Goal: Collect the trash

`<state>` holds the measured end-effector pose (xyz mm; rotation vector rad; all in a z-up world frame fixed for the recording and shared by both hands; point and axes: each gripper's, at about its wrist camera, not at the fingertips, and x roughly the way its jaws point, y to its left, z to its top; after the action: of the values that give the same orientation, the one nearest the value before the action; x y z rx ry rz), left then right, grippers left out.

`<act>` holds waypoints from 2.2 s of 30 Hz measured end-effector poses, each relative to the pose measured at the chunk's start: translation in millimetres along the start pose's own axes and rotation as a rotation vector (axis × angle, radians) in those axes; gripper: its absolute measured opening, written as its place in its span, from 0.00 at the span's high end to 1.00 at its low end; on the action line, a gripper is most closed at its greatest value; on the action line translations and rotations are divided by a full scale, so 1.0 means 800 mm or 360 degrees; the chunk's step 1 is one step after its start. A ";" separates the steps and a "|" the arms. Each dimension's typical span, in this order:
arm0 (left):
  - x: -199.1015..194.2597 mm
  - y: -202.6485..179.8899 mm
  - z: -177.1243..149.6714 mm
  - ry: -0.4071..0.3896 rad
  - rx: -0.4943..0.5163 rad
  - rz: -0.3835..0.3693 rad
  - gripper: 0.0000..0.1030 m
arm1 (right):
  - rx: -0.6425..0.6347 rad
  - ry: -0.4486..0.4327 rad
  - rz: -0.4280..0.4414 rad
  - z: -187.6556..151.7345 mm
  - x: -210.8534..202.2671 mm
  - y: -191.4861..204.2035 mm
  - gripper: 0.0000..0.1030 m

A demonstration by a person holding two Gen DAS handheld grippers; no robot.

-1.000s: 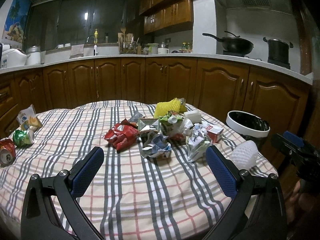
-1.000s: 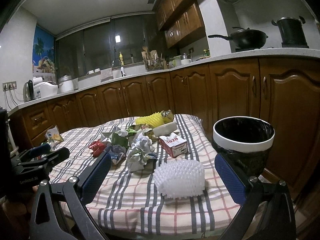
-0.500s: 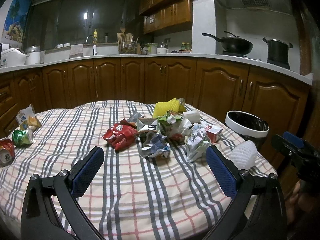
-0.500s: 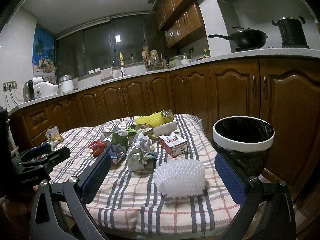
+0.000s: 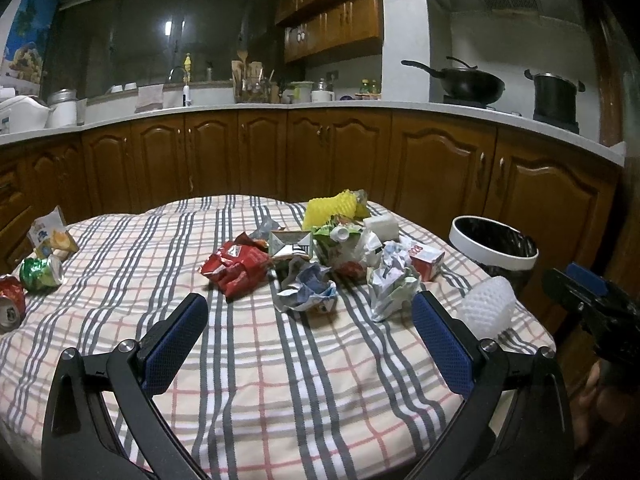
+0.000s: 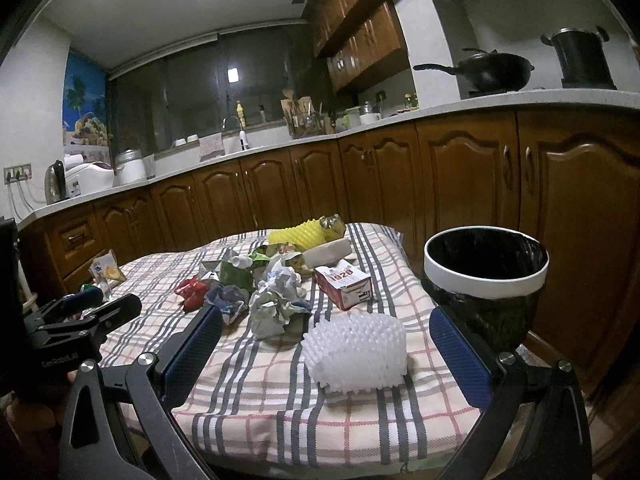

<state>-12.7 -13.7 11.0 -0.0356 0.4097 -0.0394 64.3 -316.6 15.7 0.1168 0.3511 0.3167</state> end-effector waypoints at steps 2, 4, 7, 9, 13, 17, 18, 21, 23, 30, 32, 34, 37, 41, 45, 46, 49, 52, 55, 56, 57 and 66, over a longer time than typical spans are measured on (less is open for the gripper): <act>0.004 0.000 0.000 0.0012 0.0001 -0.0005 0.00 | 0.0004 0.0009 -0.0002 -0.001 0.002 -0.002 0.00; 0.008 0.000 0.000 0.0028 0.0001 -0.0017 0.00 | 0.0012 0.0023 -0.0003 -0.002 0.006 -0.004 0.00; 0.018 -0.002 -0.001 0.0070 -0.0004 -0.0050 0.00 | 0.0027 0.0045 -0.0011 -0.004 0.011 -0.009 0.00; 0.026 -0.005 -0.001 0.0097 0.0004 -0.0060 0.00 | 0.0041 0.0067 -0.0018 -0.006 0.016 -0.013 0.00; 0.045 -0.013 0.004 0.0165 0.0017 -0.0109 0.00 | 0.0086 0.0131 -0.0023 -0.011 0.030 -0.025 0.00; 0.071 -0.025 0.011 0.0238 0.0039 -0.0155 0.00 | 0.0143 0.0216 -0.0016 -0.015 0.051 -0.040 0.00; 0.076 -0.027 0.013 0.0251 0.0043 -0.0167 0.00 | 0.0163 0.0245 -0.0011 -0.016 0.059 -0.044 0.00; 0.097 -0.036 0.020 0.0298 0.0048 -0.0205 0.04 | 0.0178 0.0299 0.0007 -0.018 0.073 -0.049 0.01; 0.111 -0.044 0.023 0.0328 0.0060 -0.0227 0.07 | 0.0186 0.0334 0.0020 -0.020 0.080 -0.050 0.03; 0.155 -0.061 0.030 0.0435 0.0075 -0.0275 0.16 | 0.0235 0.0471 0.0070 -0.029 0.109 -0.059 0.18; 0.167 -0.065 0.031 0.0468 0.0087 -0.0289 0.29 | 0.0258 0.0507 0.0095 -0.033 0.115 -0.063 0.35; 0.178 -0.068 0.030 0.0519 0.0090 -0.0327 0.48 | 0.0278 0.0530 0.0116 -0.034 0.119 -0.066 0.50; 0.188 -0.069 0.026 0.0570 0.0077 -0.0403 0.74 | 0.0293 0.0526 0.0146 -0.033 0.118 -0.070 0.76; 0.180 -0.076 0.025 0.0541 0.0095 -0.0441 0.81 | 0.0280 0.0511 0.0164 -0.023 0.111 -0.070 0.86; 0.169 -0.074 0.031 0.0513 0.0083 -0.0482 0.83 | 0.0263 0.0506 0.0180 -0.017 0.110 -0.068 0.88; 0.165 -0.073 0.034 0.0504 0.0077 -0.0500 0.83 | 0.0261 0.0498 0.0185 -0.015 0.110 -0.067 0.88; 0.155 -0.073 0.046 0.0472 0.0073 -0.0542 0.83 | 0.0256 0.0467 0.0198 -0.007 0.109 -0.065 0.88; 0.148 -0.080 0.059 0.0440 0.0082 -0.0592 0.83 | 0.0264 0.0428 0.0204 0.004 0.103 -0.069 0.88; 0.147 -0.089 0.070 0.0419 0.0101 -0.0621 0.83 | 0.0277 0.0389 0.0194 0.016 0.098 -0.077 0.88; 0.147 -0.092 0.074 0.0414 0.0107 -0.0630 0.83 | 0.0286 0.0373 0.0189 0.021 0.096 -0.082 0.88; 0.148 -0.095 0.079 0.0409 0.0110 -0.0639 0.83 | 0.0294 0.0362 0.0186 0.024 0.094 -0.085 0.88; 0.172 -0.131 0.104 0.0407 0.0152 -0.0708 0.83 | 0.0312 0.0262 0.0048 0.057 0.088 -0.133 0.88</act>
<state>143.3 -122.0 37.2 -0.0272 0.6488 -0.5060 173.2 -397.3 18.1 0.2898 0.5441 0.3224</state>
